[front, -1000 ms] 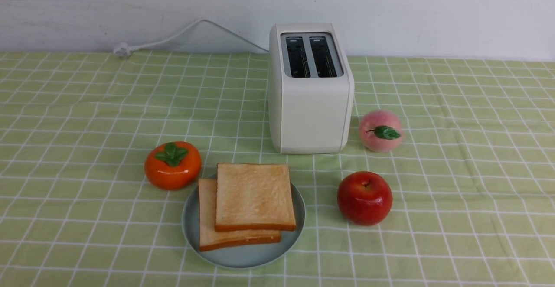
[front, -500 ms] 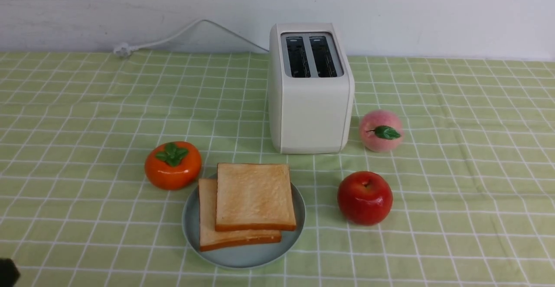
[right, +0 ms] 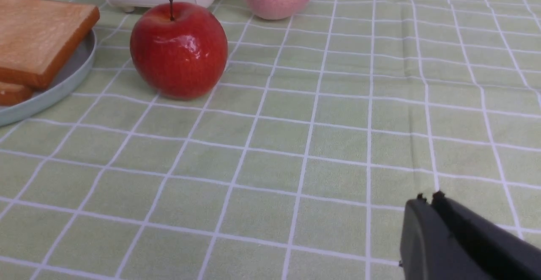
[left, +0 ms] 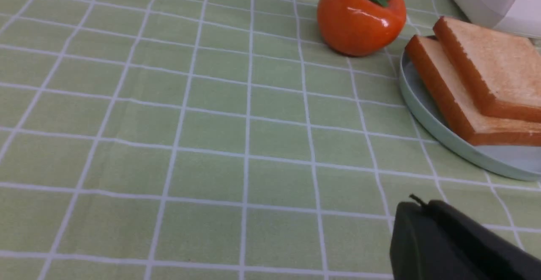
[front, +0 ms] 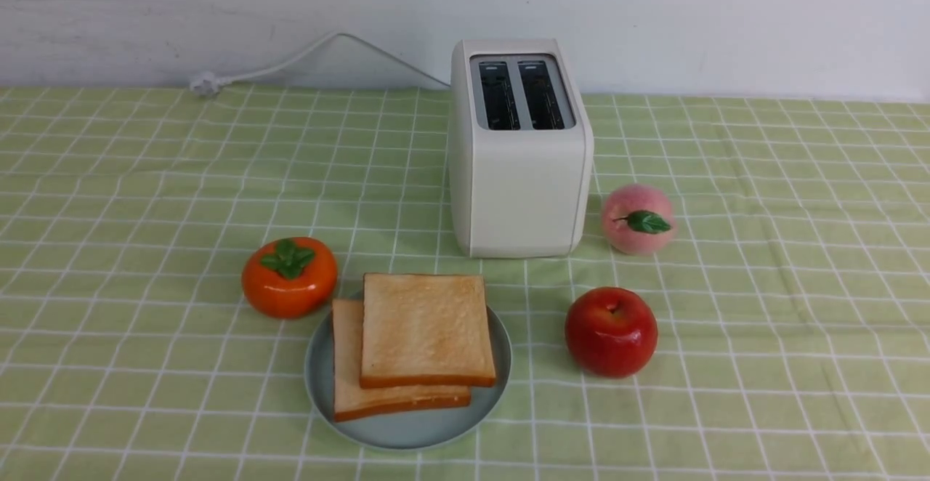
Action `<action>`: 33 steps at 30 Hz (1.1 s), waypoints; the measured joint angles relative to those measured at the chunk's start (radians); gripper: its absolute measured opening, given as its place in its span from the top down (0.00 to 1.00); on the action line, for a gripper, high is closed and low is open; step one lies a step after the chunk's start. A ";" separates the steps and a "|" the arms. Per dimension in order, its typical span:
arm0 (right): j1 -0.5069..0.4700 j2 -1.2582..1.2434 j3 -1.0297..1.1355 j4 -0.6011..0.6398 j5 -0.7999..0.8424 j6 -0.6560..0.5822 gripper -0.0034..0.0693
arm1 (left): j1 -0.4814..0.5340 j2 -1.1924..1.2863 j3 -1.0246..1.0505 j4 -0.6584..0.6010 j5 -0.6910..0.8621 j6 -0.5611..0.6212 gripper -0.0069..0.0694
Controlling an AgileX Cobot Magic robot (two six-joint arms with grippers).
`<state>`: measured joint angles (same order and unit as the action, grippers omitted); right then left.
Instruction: Take toasted bread from bread machine on green coffee tablecloth place on plate.
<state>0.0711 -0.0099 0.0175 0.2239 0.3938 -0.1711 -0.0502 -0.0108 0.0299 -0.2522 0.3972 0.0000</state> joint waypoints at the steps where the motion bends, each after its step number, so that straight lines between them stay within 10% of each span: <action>1: 0.000 0.000 0.000 0.000 0.000 0.000 0.92 | -0.008 0.000 0.000 0.001 0.000 0.000 0.93; 33: 0.000 0.000 0.000 0.000 0.000 0.000 0.87 | -0.014 0.000 0.000 0.100 -0.010 -0.013 0.92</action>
<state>0.0711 -0.0099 0.0175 0.2239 0.3938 -0.1711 -0.0642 -0.0108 0.0299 -0.1518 0.3873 -0.0135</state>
